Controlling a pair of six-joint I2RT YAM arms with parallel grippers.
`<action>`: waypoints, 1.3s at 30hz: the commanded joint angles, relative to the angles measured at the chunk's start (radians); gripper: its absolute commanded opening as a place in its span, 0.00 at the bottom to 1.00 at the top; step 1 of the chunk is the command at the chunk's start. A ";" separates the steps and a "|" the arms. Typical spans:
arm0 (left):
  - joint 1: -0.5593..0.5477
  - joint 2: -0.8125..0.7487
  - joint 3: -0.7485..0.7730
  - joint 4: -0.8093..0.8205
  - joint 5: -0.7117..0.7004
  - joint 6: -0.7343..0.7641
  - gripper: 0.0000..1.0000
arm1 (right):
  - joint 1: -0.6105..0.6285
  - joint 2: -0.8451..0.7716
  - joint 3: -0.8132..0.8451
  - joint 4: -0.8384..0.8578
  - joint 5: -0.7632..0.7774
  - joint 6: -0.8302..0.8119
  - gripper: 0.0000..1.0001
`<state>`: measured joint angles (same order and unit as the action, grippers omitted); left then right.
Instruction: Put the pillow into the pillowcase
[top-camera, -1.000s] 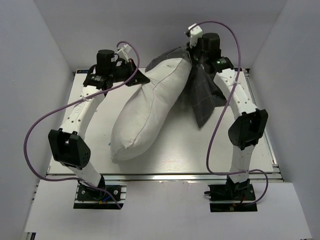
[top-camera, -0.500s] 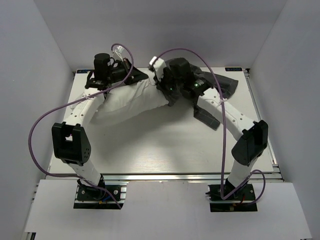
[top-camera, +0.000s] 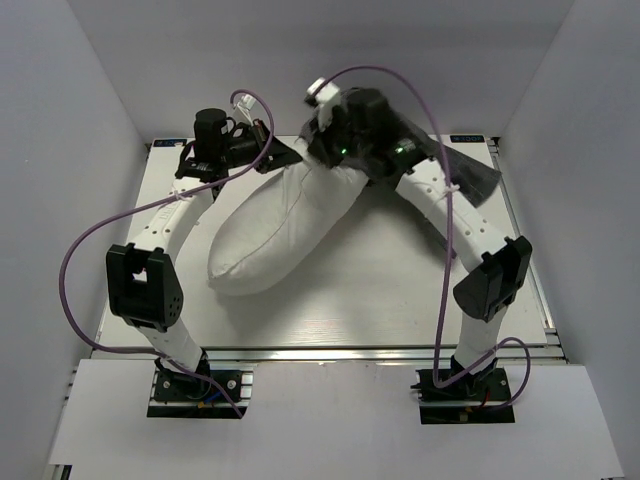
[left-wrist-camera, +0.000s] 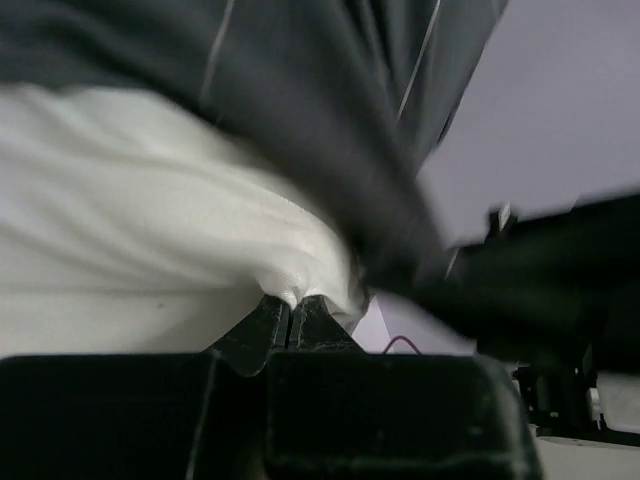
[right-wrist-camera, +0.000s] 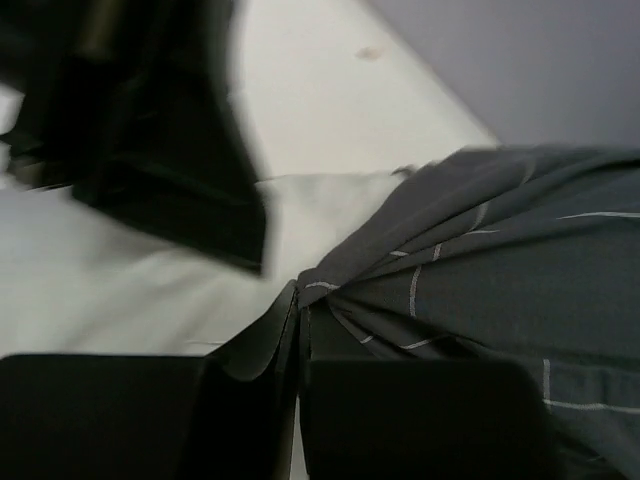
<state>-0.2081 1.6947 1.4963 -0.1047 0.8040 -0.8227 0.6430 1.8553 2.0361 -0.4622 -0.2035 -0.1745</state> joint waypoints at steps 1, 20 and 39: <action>-0.005 -0.020 0.062 0.151 0.052 -0.068 0.00 | 0.121 -0.047 -0.030 0.022 -0.161 0.072 0.00; 0.035 -0.050 -0.142 0.670 0.124 -0.449 0.00 | 0.015 -0.082 -0.103 -0.072 -0.329 0.239 0.00; -0.027 0.065 -0.182 0.626 -0.124 -0.590 0.04 | -0.085 0.039 -0.018 0.040 -0.162 0.412 0.00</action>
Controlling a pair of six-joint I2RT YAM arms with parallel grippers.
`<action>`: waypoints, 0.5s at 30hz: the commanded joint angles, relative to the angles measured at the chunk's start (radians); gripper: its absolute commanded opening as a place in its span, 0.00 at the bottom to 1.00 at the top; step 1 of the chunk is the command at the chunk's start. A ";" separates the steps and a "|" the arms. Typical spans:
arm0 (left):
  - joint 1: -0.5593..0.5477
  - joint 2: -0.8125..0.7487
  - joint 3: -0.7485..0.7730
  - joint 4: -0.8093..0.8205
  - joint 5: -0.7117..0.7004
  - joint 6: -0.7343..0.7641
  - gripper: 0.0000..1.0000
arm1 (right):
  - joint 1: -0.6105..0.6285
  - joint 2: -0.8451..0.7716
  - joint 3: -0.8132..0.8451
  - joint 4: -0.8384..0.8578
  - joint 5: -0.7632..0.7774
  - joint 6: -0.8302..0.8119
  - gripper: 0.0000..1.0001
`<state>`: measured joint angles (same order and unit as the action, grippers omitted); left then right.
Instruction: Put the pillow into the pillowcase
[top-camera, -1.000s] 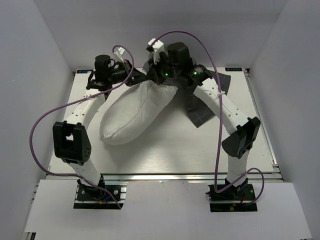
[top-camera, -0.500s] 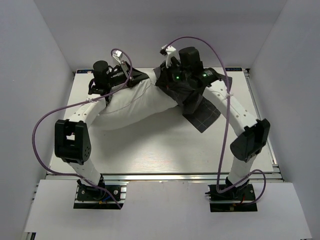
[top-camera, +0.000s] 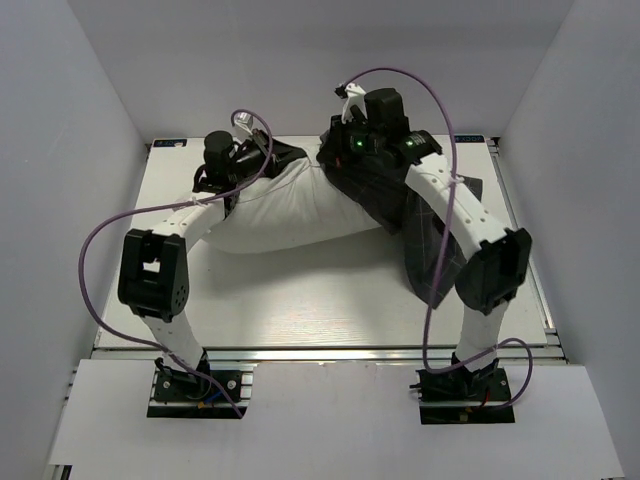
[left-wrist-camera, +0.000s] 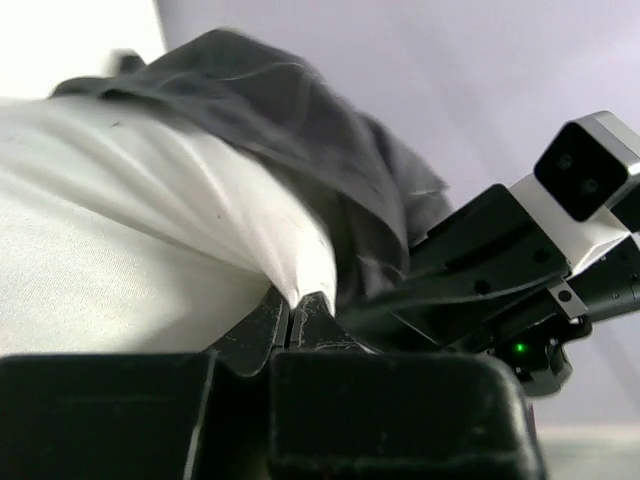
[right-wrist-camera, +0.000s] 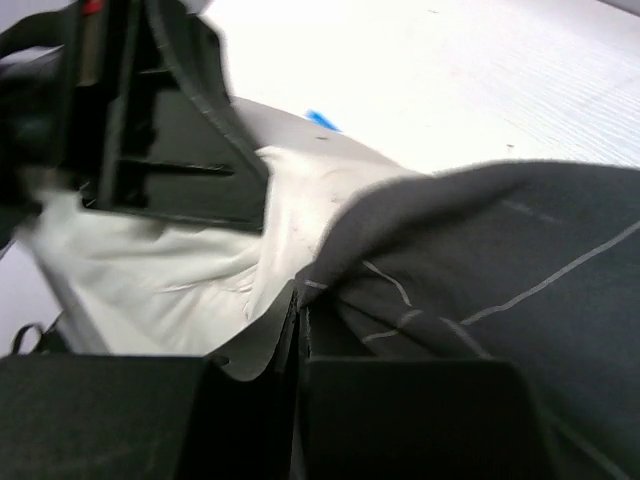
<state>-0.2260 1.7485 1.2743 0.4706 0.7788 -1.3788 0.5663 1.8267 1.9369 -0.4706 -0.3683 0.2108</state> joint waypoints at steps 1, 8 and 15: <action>-0.003 0.032 0.075 0.024 -0.114 -0.031 0.06 | -0.011 0.109 0.097 0.053 0.029 0.018 0.00; 0.065 0.163 0.273 -0.206 -0.209 0.141 0.37 | -0.034 0.256 0.200 0.148 0.218 -0.062 0.00; 0.077 0.224 0.716 -0.676 -0.341 0.599 0.70 | -0.091 0.341 0.261 0.227 0.192 -0.106 0.40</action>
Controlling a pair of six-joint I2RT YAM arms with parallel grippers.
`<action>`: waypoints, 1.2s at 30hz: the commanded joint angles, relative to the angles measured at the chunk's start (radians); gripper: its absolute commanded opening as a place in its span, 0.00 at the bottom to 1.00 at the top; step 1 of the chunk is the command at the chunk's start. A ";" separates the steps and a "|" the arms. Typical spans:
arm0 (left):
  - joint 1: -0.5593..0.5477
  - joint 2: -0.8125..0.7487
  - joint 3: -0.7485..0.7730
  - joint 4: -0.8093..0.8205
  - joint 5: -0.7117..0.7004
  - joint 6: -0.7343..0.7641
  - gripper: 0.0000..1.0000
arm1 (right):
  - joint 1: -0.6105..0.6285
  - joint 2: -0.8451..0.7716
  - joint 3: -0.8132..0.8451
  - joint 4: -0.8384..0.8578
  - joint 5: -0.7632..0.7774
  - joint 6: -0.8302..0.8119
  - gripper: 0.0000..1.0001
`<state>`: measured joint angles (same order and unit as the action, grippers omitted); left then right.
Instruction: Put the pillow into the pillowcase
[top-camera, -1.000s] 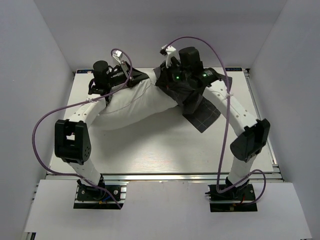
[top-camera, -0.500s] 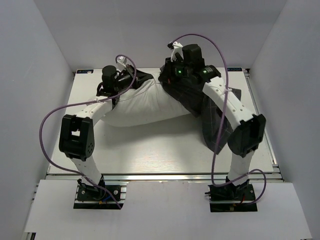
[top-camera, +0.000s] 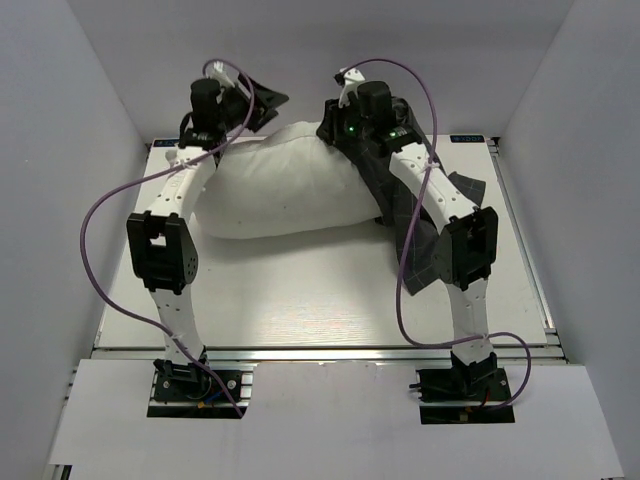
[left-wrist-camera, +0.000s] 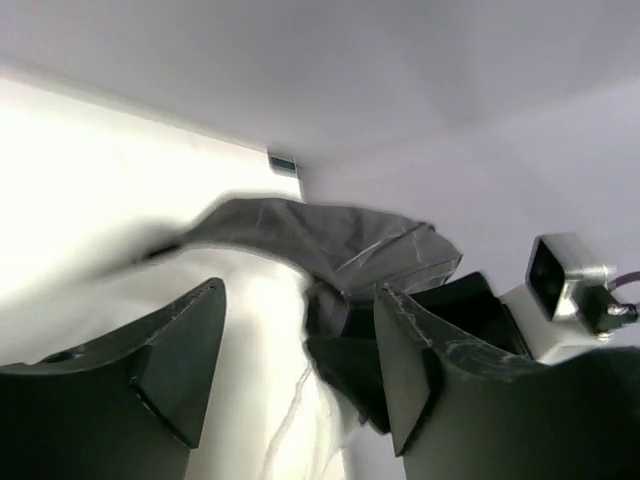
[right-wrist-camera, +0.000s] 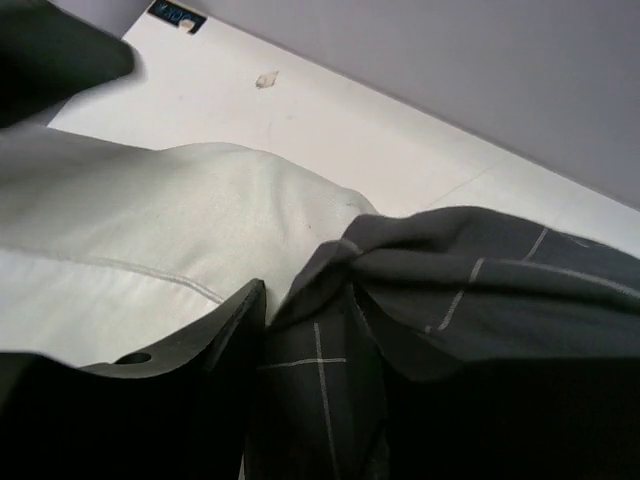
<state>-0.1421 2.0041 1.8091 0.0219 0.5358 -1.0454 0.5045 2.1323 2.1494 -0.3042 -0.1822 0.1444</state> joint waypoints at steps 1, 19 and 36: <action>-0.007 -0.028 0.226 -0.326 -0.126 0.309 0.72 | -0.040 0.043 0.056 0.072 -0.025 -0.046 0.44; -0.320 -0.372 -0.229 -0.471 -0.464 0.935 0.74 | -0.267 -0.363 -0.277 0.226 -0.293 -0.215 0.87; -0.455 -0.251 -0.455 -0.079 -0.888 1.343 0.83 | -0.316 -0.623 -0.721 -0.030 -0.418 -0.355 0.88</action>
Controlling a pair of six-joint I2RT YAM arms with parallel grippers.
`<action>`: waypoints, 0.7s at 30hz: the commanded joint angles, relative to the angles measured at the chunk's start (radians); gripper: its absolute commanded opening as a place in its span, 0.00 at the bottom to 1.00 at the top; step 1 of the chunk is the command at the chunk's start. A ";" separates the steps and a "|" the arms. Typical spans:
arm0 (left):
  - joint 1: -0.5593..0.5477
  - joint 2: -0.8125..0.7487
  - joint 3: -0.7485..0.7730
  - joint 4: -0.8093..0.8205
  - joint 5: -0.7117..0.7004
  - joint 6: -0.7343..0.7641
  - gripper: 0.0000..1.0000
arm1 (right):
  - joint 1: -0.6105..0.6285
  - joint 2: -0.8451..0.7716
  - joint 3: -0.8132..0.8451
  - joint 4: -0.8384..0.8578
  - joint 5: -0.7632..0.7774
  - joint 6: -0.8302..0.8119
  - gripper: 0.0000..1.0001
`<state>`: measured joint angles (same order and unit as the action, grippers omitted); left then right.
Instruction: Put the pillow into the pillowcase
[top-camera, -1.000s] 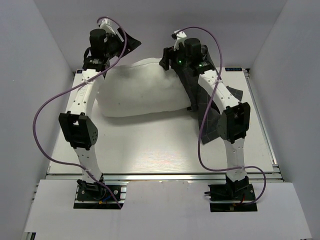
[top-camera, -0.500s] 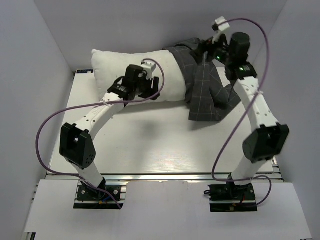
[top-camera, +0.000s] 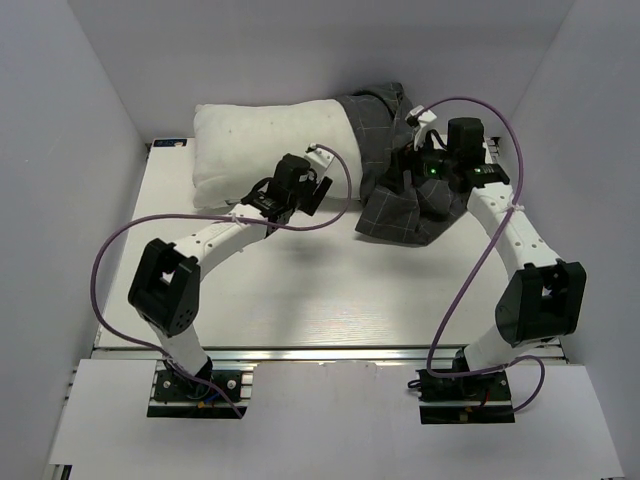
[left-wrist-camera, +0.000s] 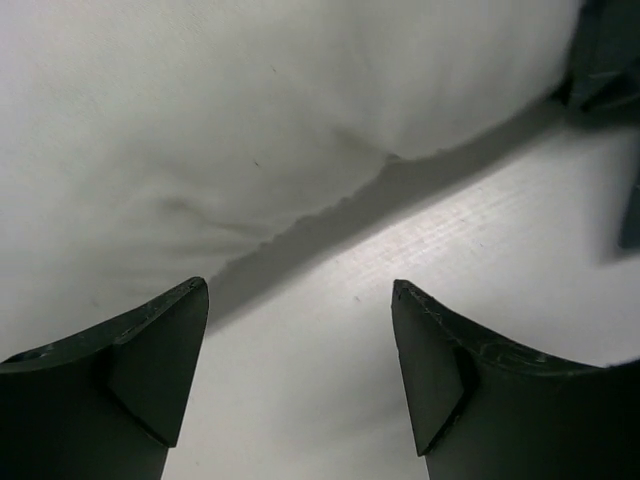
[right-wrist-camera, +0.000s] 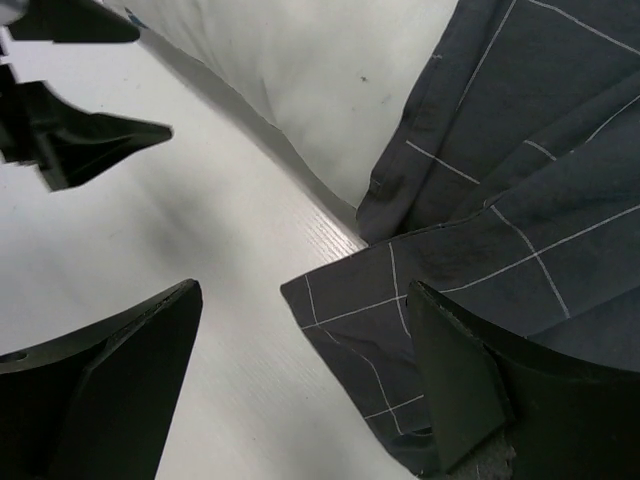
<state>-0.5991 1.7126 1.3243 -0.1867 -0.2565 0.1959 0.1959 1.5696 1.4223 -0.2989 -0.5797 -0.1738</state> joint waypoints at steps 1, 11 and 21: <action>0.004 0.041 0.036 0.148 -0.110 0.117 0.83 | -0.009 -0.062 0.001 -0.037 -0.020 -0.035 0.88; 0.045 0.310 0.131 0.334 -0.387 0.182 0.95 | -0.015 -0.092 -0.016 -0.071 -0.019 -0.039 0.88; 0.124 0.384 0.336 0.191 -0.244 0.074 0.00 | -0.007 -0.128 -0.102 -0.013 0.082 0.078 0.85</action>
<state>-0.4999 2.1735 1.6218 0.0090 -0.5468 0.3073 0.1848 1.4899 1.3418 -0.3626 -0.5529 -0.1642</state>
